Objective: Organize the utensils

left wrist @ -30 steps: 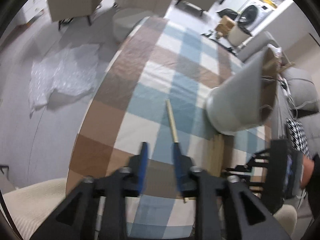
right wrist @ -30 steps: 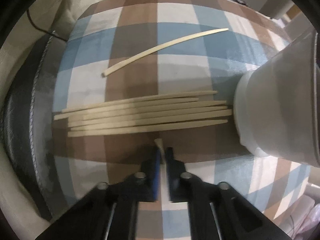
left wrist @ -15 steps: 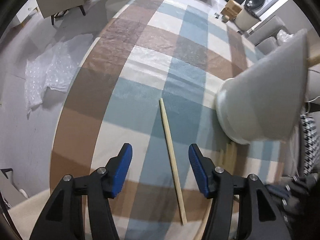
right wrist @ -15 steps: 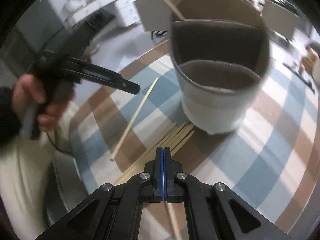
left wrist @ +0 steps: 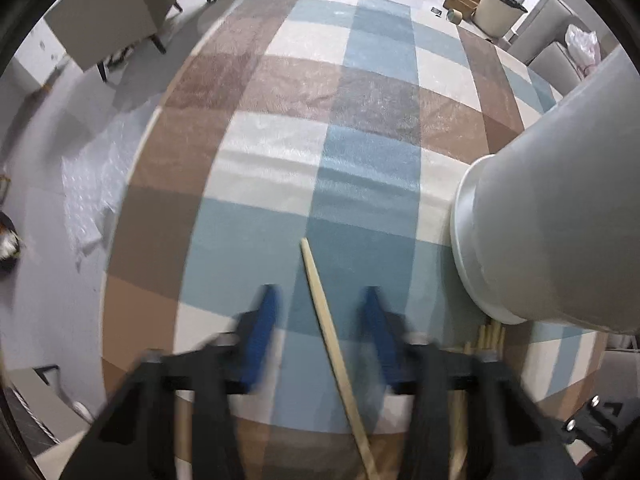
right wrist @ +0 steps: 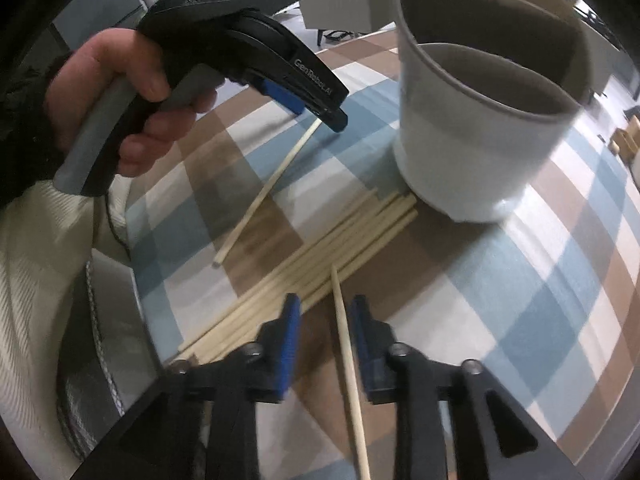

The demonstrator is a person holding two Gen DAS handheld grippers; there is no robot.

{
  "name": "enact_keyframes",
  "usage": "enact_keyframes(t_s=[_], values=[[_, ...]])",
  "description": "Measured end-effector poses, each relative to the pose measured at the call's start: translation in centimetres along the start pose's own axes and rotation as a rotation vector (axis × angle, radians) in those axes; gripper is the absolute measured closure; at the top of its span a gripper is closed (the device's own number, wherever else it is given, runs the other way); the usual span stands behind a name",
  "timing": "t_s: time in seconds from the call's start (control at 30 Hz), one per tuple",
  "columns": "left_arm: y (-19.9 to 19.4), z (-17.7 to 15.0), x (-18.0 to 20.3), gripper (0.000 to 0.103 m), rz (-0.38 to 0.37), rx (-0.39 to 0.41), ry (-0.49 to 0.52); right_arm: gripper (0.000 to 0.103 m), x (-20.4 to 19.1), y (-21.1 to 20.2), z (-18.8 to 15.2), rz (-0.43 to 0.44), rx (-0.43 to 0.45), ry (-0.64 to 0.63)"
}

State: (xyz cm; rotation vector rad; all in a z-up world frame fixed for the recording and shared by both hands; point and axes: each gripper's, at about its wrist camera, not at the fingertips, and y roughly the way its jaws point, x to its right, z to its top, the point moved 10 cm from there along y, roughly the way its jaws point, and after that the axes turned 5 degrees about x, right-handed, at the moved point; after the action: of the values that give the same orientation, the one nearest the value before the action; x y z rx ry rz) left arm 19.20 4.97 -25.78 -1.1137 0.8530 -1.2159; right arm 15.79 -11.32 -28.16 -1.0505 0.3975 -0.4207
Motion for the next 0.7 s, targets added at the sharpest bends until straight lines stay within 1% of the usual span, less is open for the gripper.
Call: enact_keyframes(t_s=[0.03,0.1,0.13,0.23,0.27,0.37,0.4,0.43,0.5,0.7], values=[[-0.1,-0.1,-0.2,0.087,0.008,0.003,-0.002,0.075,0.0,0.6,0.3,-0.007,-0.011,-0.011],[-0.2,-0.2,-0.8,0.096,-0.010,0.011,-0.022,0.075,-0.6,2.2,0.5,-0.007,-0.022,-0.017],[-0.2,-0.3,-1.2,0.100,-0.004,0.013,-0.025,0.075,-0.8,2.8,0.7,-0.003,-0.042,-0.019],[-0.3,-0.6,-1.7,0.101,-0.017,0.017,-0.034,0.076,-1.0,4.1,0.6,-0.029,-0.090,-0.037],[-0.4,-0.4,-1.2,0.102,-0.021,0.019,-0.034,0.077,-1.0,4.3,0.6,-0.029,-0.102,-0.033],[-0.7,-0.4,-1.3,0.102,-0.041,0.029,-0.050,0.098,-0.8,4.6,0.8,-0.018,-0.092,0.019],[-0.9,-0.2,-1.2,0.102,-0.042,0.035,-0.058,0.100,-0.7,4.7,0.8,-0.019,-0.090,0.036],[-0.7,0.4,-0.5,0.102,-0.045,0.041,-0.065,0.100,-0.5,4.6,0.7,-0.013,-0.080,0.067],[-1.3,0.6,-0.5,0.102,-0.053,0.061,-0.072,0.100,-0.2,4.2,0.7,0.003,-0.052,0.110],[-3.4,1.2,0.3,0.102,-0.067,0.139,-0.065,0.100,1.0,1.1,1.1,-0.018,0.083,0.230]])
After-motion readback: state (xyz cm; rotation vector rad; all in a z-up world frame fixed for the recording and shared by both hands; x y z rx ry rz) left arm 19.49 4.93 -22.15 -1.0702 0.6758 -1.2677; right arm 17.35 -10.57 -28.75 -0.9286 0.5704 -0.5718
